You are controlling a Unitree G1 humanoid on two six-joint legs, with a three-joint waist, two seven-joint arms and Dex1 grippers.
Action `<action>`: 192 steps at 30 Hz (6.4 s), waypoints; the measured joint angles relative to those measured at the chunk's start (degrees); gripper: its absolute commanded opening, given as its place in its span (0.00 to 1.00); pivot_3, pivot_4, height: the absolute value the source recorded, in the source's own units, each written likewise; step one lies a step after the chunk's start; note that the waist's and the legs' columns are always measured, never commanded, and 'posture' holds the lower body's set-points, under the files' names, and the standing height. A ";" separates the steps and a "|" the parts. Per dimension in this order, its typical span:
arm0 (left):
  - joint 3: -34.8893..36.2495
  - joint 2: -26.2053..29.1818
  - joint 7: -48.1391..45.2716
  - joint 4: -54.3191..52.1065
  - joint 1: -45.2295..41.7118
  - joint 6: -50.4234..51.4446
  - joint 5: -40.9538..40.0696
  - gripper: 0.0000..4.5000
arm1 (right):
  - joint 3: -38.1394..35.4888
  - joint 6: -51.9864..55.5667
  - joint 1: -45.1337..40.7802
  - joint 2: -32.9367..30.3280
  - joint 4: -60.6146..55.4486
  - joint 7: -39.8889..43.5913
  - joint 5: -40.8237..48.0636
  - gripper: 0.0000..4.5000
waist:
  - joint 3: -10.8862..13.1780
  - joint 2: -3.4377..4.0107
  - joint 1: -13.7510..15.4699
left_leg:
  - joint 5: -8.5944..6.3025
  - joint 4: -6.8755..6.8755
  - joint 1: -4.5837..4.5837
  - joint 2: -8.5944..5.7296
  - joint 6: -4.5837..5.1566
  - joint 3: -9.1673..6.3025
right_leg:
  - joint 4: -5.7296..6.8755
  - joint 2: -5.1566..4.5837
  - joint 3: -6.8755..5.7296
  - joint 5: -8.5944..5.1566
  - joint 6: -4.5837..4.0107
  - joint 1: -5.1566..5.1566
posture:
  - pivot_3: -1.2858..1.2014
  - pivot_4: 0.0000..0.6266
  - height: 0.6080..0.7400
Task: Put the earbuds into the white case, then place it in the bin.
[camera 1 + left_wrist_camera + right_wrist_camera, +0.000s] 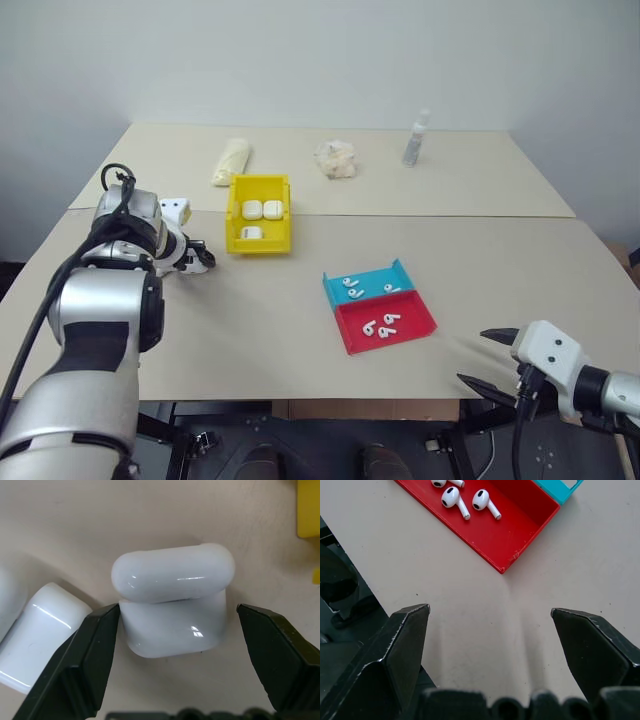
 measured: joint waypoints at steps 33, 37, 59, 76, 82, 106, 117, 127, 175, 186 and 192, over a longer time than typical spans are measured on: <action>-3.97 11.59 -42.23 -49.51 17.50 -17.93 -6.35 0.62 | -6.30 1.43 -7.85 -9.41 -1.01 6.73 3.92 1.00 | -0.20 0.40 -0.38 | 0.01 0.02 0.13 0.08 -0.03 0.05 | -0.04 -0.01 0.11 0.00 -0.01 0.05 | 0.52 0.24 1.00; 2.52 1.80 -36.55 -68.22 36.30 -19.80 -15.49 0.62 | -5.85 1.48 -16.16 -17.16 -0.68 11.37 7.04 1.00 | -0.19 0.38 -0.52 | 0.00 0.11 0.00 0.09 -0.01 0.03 | 0.00 -0.01 0.13 0.03 -0.01 0.02 | 0.52 0.24 1.00; 7.16 -17.11 -40.16 -61.28 61.82 -82.40 -27.61 0.62 | 52.03 12.27 -70.04 -9.82 10.52 29.86 -9.66 0.65 | -0.37 0.69 -0.50 | -0.06 0.14 0.01 0.02 0.10 0.17 | -0.18 -0.09 0.19 0.07 -0.01 -0.09 | 0.52 0.24 1.00; 3.00 -15.53 -30.74 -66.23 66.19 -83.25 -24.98 0.62 | 59.73 12.14 -70.01 -1.49 15.41 28.70 -21.97 0.46 | -0.38 0.70 -0.64 | -0.06 0.09 0.05 0.03 0.10 0.15 | -0.18 -0.06 0.17 0.07 -0.02 -0.09 | 0.52 0.24 1.00; 2.24 -15.00 -27.49 -68.20 66.32 -82.39 -24.74 0.62 | 60.98 9.63 -69.99 0.89 19.15 27.69 -25.61 0.46 | -0.38 0.70 -0.62 | -0.06 0.09 0.04 0.03 0.10 0.15 | -0.20 -0.07 0.17 0.07 -0.02 -0.08 | 0.52 0.24 1.00; 0.46 -10.97 -24.34 -73.89 68.84 -77.04 -24.74 0.62 | 61.23 5.98 -67.97 5.23 26.67 28.18 -30.44 0.46 | -0.38 0.71 -0.62 | -0.06 0.04 0.05 0.03 0.09 0.17 | -0.24 -0.06 0.16 0.07 -0.02 -0.09 | 0.52 0.24 1.00; -0.07 -10.53 -23.58 -74.00 69.61 -76.89 -24.56 0.62 | 60.99 4.88 -67.63 5.68 27.40 28.16 -31.28 0.46 | -0.38 0.71 -0.64 | -0.06 0.03 0.07 0.04 0.09 0.16 | -0.25 -0.06 0.15 0.07 -0.02 -0.08 | 0.52 0.24 1.00; -0.31 -10.35 -23.11 -73.99 69.59 -76.80 -24.38 0.62 | 60.99 3.63 -67.48 5.71 27.42 28.04 -31.84 0.38 | -0.38 0.71 -0.62 | -0.06 0.02 0.07 0.03 0.09 0.16 | -0.26 -0.06 0.15 0.07 -0.02 -0.07 | 0.52 0.24 1.00; -1.46 -9.86 -39.16 -83.96 58.79 -62.88 -42.99 0.62 | 17.43 -10.23 -58.86 30.05 14.16 20.70 17.94 0.14 | -0.34 0.77 -0.85 | -0.06 -0.05 0.16 0.05 0.09 0.10 | -0.28 -0.03 0.14 0.07 -0.02 0.04 | 0.52 0.24 1.00; -1.55 -13.54 -41.15 -83.48 58.30 -63.62 -43.41 0.62 | 22.52 -17.61 -59.83 28.69 22.95 23.15 16.64 0.14 | -0.33 0.78 -0.63 | -0.06 -0.04 0.13 0.05 0.09 0.11 | -0.31 -0.03 0.13 0.08 -0.02 0.03 | 0.52 0.24 1.00; -1.55 -14.12 -41.88 -82.71 58.24 -64.43 -43.23 0.62 | 24.09 -18.77 -59.49 28.11 22.95 23.08 16.05 0.14 | -0.33 0.78 -0.67 | -0.06 -0.04 0.12 0.05 0.09 0.11 | -0.31 -0.03 0.14 0.08 -0.02 0.03 | 0.52 0.24 1.00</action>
